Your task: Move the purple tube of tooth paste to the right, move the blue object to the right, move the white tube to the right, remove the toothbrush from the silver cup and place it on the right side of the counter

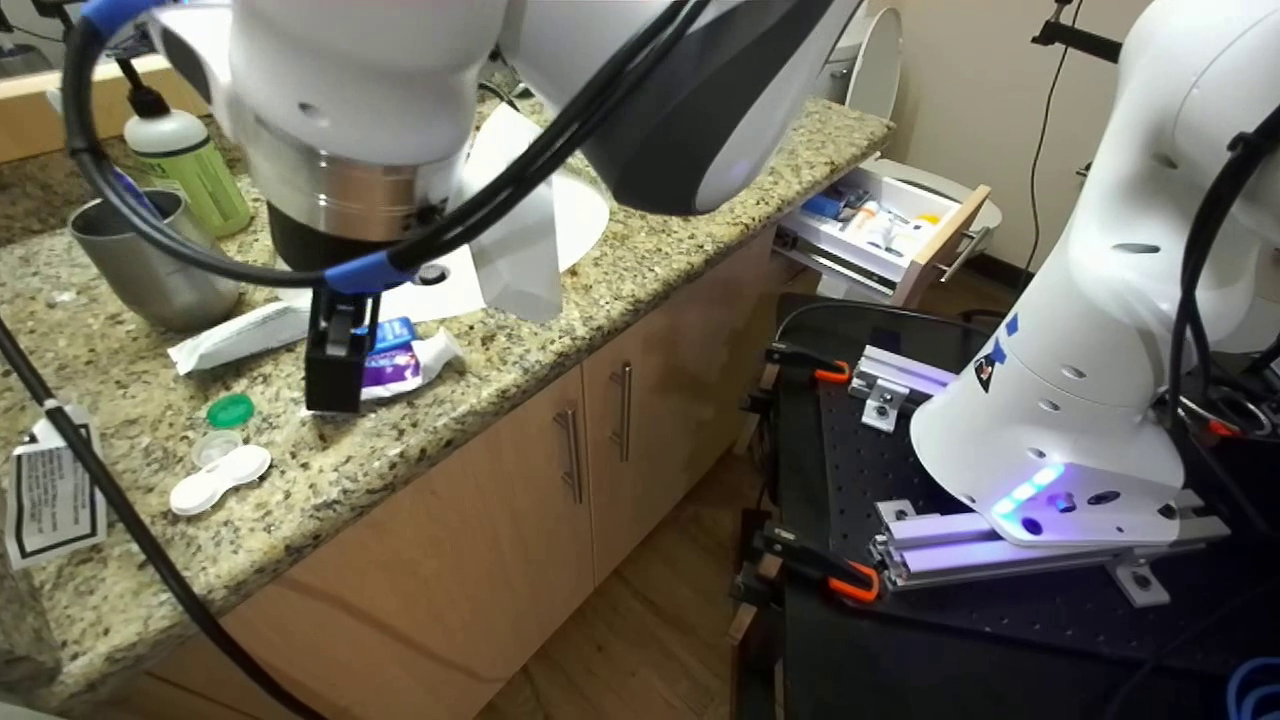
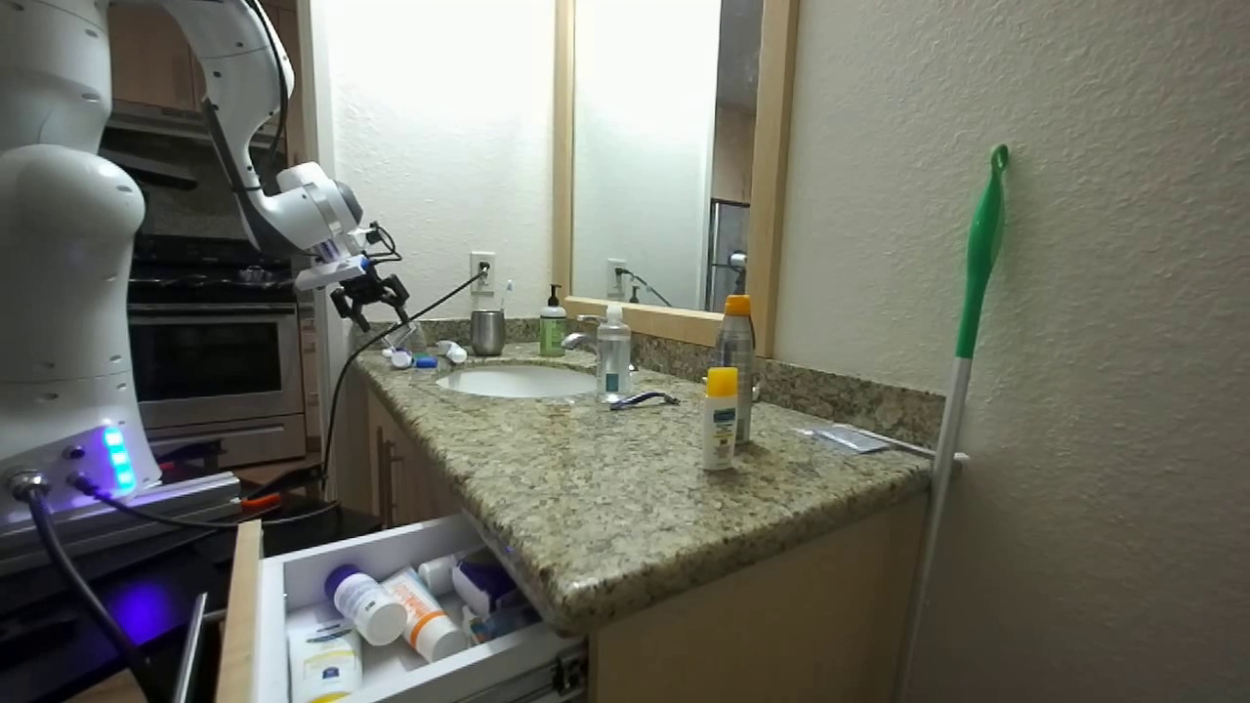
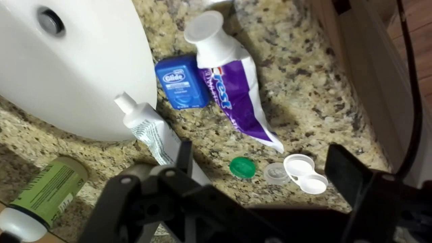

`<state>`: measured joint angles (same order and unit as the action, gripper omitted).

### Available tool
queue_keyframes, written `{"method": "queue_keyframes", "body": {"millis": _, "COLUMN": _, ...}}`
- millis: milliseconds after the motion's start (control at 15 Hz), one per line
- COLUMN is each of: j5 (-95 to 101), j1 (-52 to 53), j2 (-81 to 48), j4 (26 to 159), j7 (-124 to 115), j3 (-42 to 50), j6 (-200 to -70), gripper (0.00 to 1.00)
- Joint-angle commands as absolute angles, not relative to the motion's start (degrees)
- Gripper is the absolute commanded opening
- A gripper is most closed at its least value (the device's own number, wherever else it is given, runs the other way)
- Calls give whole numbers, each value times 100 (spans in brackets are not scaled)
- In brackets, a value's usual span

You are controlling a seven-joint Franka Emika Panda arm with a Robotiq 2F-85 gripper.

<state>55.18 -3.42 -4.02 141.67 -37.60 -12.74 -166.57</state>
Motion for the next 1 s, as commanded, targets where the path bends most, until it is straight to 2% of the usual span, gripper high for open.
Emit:
{"method": "queue_keyframes", "body": {"millis": 0, "j5": 5168, "j1": -743, "j2": -772, "j4": 14429, "j7": -2202, "j3": -1149, "j6": -17328, "gripper": 100}}
{"method": "queue_keyframes", "body": {"millis": 67, "j5": 5366, "j1": -414, "j2": -543, "j4": 14303, "j7": -2920, "j3": -1010, "j6": -17015, "gripper": 100}}
{"method": "queue_keyframes", "body": {"millis": 400, "j5": 5424, "j1": -438, "j2": -695, "j4": 14281, "j7": -2878, "j3": -988, "j6": -17149, "gripper": 100}}
{"method": "queue_keyframes", "body": {"millis": 733, "j5": 7478, "j1": -168, "j2": -1052, "j4": 13457, "j7": -4424, "j3": -494, "j6": -16643, "gripper": 100}}
{"method": "queue_keyframes", "body": {"millis": 800, "j5": 6840, "j1": -396, "j2": -830, "j4": 13912, "j7": -3871, "j3": -695, "j6": -16896, "gripper": 100}}
{"method": "queue_keyframes", "body": {"millis": 933, "j5": 7297, "j1": -312, "j2": -933, "j4": 13635, "j7": -4282, "j3": -570, "j6": -16798, "gripper": 100}}
